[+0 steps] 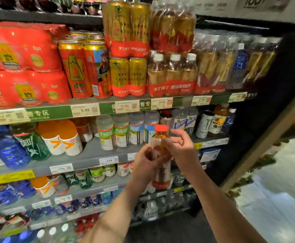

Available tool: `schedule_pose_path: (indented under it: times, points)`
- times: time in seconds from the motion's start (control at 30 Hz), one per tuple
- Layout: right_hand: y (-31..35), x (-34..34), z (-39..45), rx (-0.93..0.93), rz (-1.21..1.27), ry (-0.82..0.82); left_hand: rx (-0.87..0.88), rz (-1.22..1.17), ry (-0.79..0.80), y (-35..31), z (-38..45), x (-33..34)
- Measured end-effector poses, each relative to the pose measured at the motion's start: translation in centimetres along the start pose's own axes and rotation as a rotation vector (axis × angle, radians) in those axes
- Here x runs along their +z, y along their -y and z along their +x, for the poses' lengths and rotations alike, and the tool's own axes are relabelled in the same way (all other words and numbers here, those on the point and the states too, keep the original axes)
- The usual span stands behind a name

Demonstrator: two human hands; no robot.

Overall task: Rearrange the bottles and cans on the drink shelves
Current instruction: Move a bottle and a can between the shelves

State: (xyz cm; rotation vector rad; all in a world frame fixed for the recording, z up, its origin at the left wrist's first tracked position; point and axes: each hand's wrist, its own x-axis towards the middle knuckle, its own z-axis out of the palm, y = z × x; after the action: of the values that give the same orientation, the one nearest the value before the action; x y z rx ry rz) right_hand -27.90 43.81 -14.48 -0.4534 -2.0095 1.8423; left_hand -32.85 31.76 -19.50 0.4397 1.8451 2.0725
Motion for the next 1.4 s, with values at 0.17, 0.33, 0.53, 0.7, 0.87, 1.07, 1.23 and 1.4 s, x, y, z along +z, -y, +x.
schedule_pose_path:
  times: [0.17, 0.33, 0.53, 0.7, 0.87, 1.07, 1.23, 1.4]
  points:
    - [-3.6, -4.8, 1.8, 0.022, -0.207, -0.097, -0.131, -0.097, -0.05, 2.1, 1.0, 4.0]
    - [-7.2, -10.1, 4.4, 0.111, -0.204, -0.072, -0.193, -0.144, -0.163, 3.7, 2.8, 8.9]
    - [-9.9, -16.2, 9.2, 0.161, -0.126, -0.028, -0.184, -0.224, -0.273, 4.6, 4.9, 14.0]
    - [-11.5, -17.3, 12.4, 0.139, -0.1, 0.041, -0.134, -0.217, -0.461, 5.2, 6.6, 15.6]
    - [-11.0, -15.1, 14.4, 0.092, -0.127, 0.034, -0.08, -0.225, -0.569, 4.6, 7.0, 15.1]
    - [-10.8, -11.5, 16.5, 0.009, -0.181, -0.113, -0.037, -0.181, -0.629, 4.8, 7.3, 13.5]
    - [-11.5, -8.7, 17.1, -0.079, -0.248, -0.275, -0.033, -0.224, -0.611, 4.3, 7.6, 12.1]
    - [-12.0, -5.7, 17.3, -0.085, -0.332, -0.382, -0.044, -0.185, -0.546, 4.0, 7.3, 9.3]
